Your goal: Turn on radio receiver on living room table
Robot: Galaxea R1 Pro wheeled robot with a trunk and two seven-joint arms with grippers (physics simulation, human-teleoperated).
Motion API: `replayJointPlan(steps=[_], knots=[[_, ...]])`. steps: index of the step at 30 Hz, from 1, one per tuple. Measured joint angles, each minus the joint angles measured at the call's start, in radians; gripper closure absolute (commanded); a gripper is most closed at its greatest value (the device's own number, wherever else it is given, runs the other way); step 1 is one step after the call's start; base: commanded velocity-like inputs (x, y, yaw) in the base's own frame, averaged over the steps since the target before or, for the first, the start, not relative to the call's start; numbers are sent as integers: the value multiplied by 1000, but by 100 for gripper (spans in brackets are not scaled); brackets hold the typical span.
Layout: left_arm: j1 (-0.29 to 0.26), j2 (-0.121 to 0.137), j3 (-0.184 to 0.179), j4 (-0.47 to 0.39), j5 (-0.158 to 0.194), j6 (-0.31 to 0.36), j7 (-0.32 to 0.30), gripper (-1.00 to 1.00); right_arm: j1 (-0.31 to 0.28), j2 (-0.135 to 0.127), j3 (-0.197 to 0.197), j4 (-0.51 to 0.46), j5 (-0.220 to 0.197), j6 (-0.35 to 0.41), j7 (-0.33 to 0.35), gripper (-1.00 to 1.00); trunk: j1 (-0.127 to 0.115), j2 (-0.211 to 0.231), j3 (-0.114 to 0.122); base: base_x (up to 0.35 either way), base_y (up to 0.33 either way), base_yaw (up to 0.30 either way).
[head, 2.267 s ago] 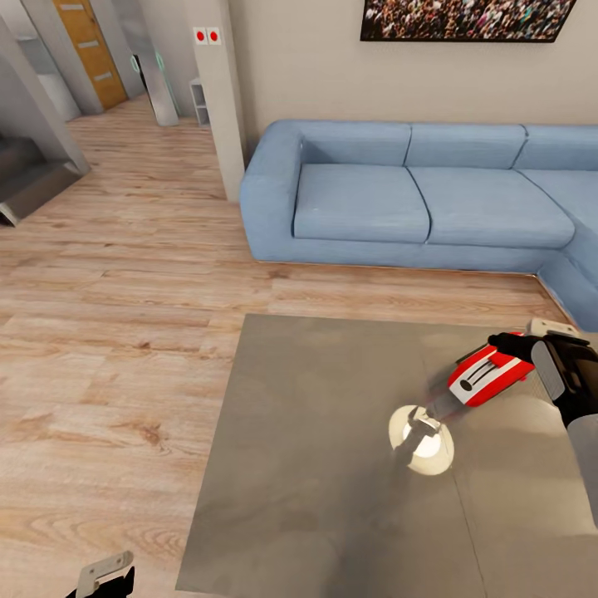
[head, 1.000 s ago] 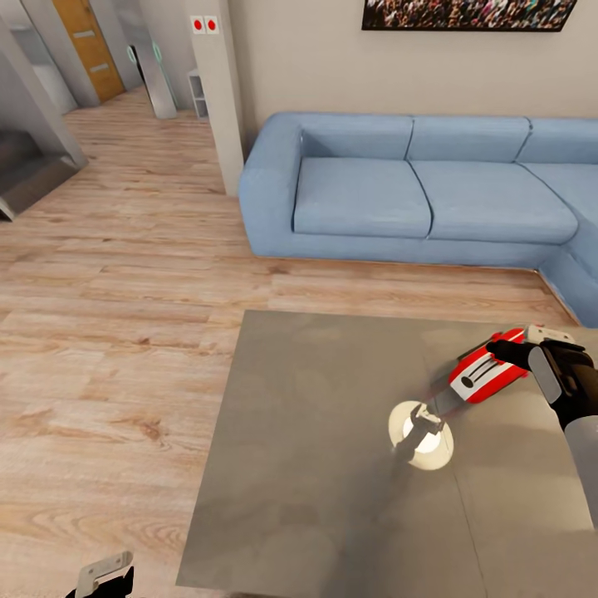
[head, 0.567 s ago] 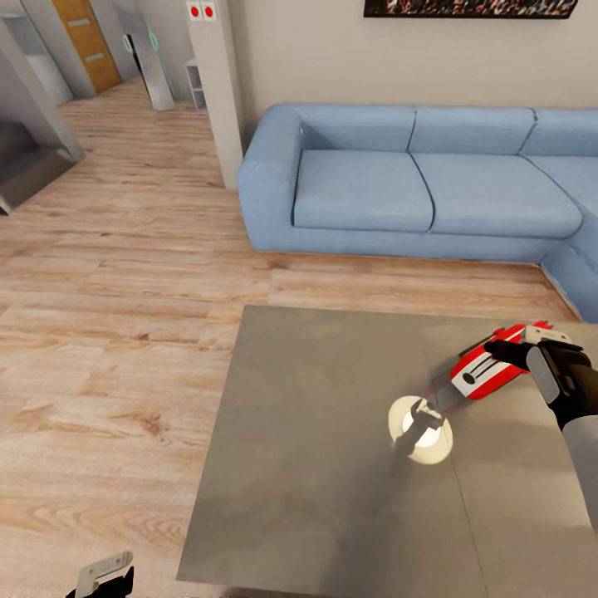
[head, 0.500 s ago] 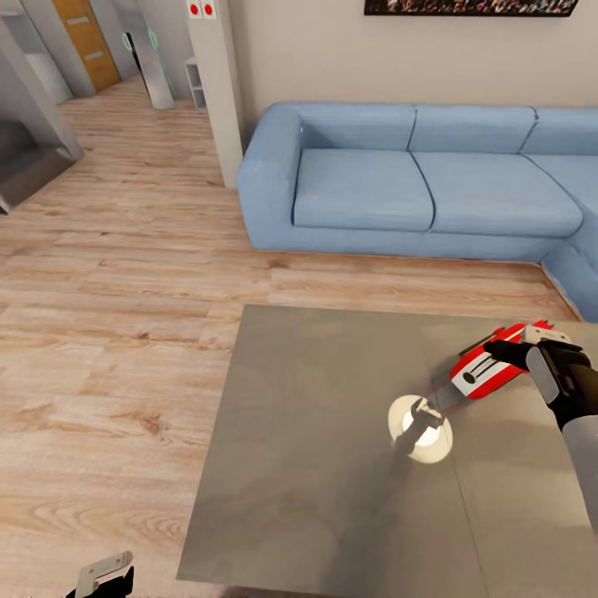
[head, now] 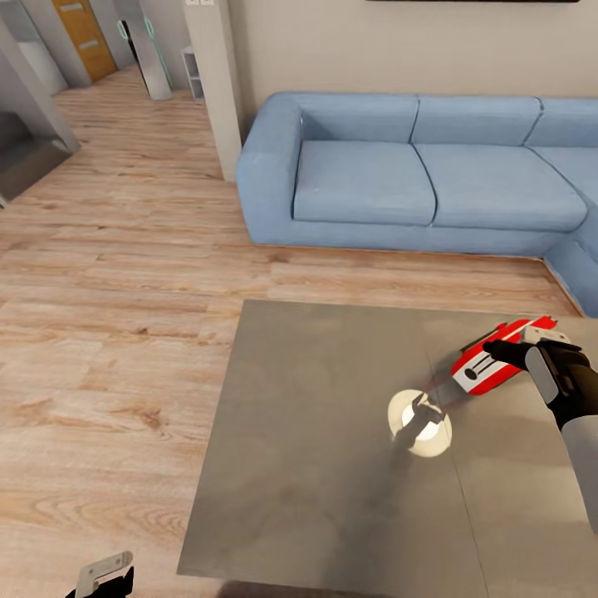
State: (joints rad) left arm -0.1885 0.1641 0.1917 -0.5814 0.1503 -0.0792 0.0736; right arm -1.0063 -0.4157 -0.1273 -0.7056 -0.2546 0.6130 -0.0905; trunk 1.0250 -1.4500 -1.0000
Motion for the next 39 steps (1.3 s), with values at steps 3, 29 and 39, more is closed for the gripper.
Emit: replayJointPlan(steps=[3,29,39], knots=[[0,0,0,0,0,0,0,-100,0,0,0,-1,1,-1,0,-100,0,0,-1,0,0,0],[0,0,0,0,0,0,0,-100,0,9,3,-2,3,-40,-1,100,0,0,-1,0,0,0],[0,0,0,0,0,0,0,-100,0,9,2,-1,0,-40,-2,100,0,0,-1,0,0,0]])
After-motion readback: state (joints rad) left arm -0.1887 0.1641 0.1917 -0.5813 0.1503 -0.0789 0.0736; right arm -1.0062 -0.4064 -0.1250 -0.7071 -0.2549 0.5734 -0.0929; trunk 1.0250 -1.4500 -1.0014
